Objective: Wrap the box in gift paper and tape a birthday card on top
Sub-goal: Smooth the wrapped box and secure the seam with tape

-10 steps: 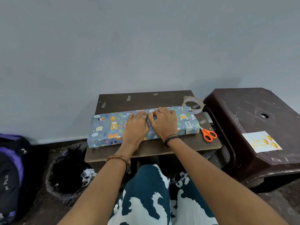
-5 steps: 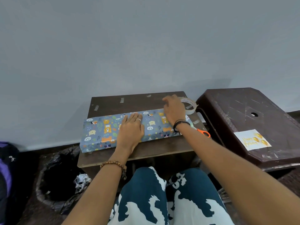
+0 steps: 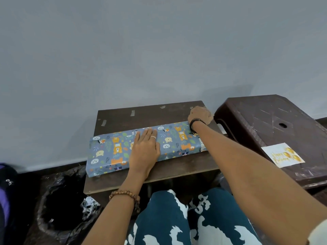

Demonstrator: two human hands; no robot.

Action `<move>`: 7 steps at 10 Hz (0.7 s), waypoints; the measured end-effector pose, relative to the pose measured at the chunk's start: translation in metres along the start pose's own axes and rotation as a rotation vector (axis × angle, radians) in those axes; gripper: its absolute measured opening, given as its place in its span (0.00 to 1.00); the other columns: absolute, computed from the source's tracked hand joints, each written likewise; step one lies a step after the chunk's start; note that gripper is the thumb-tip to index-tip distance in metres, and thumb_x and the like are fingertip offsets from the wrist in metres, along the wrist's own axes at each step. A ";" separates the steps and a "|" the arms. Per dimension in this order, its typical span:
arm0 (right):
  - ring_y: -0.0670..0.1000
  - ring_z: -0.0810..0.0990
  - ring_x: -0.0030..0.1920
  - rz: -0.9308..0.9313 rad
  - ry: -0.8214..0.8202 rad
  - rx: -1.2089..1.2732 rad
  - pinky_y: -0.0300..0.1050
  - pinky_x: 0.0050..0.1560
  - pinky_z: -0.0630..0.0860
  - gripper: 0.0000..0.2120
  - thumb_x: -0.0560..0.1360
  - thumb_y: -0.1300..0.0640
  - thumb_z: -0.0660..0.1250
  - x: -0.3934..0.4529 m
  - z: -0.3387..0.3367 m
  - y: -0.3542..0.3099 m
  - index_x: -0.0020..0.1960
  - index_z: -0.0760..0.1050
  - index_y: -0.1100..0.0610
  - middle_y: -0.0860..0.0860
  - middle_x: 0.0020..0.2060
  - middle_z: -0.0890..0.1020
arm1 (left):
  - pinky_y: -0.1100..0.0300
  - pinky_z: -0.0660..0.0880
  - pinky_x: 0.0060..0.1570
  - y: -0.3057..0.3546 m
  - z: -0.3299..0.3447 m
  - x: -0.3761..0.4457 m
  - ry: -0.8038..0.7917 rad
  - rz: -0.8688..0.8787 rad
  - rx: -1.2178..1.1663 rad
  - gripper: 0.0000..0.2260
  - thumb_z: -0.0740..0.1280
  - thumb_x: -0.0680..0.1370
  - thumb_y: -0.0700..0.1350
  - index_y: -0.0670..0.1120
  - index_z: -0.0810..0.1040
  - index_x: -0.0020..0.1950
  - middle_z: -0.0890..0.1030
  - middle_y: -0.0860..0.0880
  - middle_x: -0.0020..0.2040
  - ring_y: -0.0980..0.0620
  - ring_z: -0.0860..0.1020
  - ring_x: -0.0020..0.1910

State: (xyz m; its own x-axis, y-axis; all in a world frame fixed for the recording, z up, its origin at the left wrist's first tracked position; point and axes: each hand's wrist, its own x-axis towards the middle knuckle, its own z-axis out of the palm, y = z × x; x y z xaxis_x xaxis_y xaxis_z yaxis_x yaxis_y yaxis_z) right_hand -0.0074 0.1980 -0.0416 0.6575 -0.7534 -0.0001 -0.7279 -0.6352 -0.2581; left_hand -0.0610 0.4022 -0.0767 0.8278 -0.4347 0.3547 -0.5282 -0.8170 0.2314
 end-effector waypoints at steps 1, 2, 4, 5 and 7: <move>0.57 0.74 0.58 -0.031 0.068 0.161 0.52 0.60 0.65 0.07 0.75 0.61 0.61 0.009 0.011 0.000 0.50 0.77 0.57 0.55 0.51 0.77 | 0.43 0.74 0.56 -0.001 0.001 0.002 0.016 0.013 0.010 0.22 0.52 0.73 0.44 0.37 0.80 0.55 0.82 0.40 0.54 0.45 0.80 0.55; 0.56 0.68 0.64 -0.110 0.093 0.246 0.52 0.65 0.59 0.14 0.74 0.68 0.58 0.012 0.018 0.004 0.50 0.78 0.55 0.54 0.55 0.78 | 0.43 0.74 0.56 -0.001 0.001 0.005 0.031 0.018 0.020 0.22 0.52 0.73 0.44 0.37 0.80 0.55 0.82 0.40 0.54 0.45 0.80 0.55; 0.57 0.63 0.68 -0.259 0.067 0.237 0.50 0.65 0.58 0.17 0.75 0.67 0.60 0.013 0.016 0.011 0.59 0.76 0.53 0.58 0.61 0.74 | 0.43 0.75 0.55 -0.001 0.002 0.004 0.052 0.026 0.028 0.22 0.52 0.73 0.44 0.37 0.80 0.55 0.82 0.40 0.54 0.45 0.81 0.55; 0.57 0.66 0.65 -0.296 0.051 0.256 0.49 0.63 0.61 0.13 0.73 0.63 0.64 0.015 0.017 0.010 0.56 0.77 0.53 0.58 0.57 0.77 | 0.43 0.75 0.55 -0.001 0.002 0.005 0.057 0.027 0.036 0.22 0.52 0.73 0.44 0.37 0.81 0.55 0.82 0.40 0.54 0.45 0.81 0.55; 0.58 0.70 0.57 -0.386 0.096 0.183 0.49 0.55 0.65 0.08 0.74 0.60 0.62 0.015 0.012 0.007 0.50 0.79 0.58 0.59 0.49 0.78 | 0.43 0.75 0.56 -0.001 0.005 0.006 0.070 0.026 0.038 0.22 0.52 0.73 0.43 0.37 0.80 0.56 0.82 0.40 0.54 0.45 0.80 0.55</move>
State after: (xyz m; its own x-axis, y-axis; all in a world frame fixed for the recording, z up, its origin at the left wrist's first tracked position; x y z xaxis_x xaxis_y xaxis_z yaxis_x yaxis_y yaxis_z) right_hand -0.0006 0.1846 -0.0550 0.8472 -0.4848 0.2172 -0.3805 -0.8391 -0.3887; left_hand -0.0542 0.3987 -0.0795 0.7982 -0.4293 0.4226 -0.5403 -0.8203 0.1873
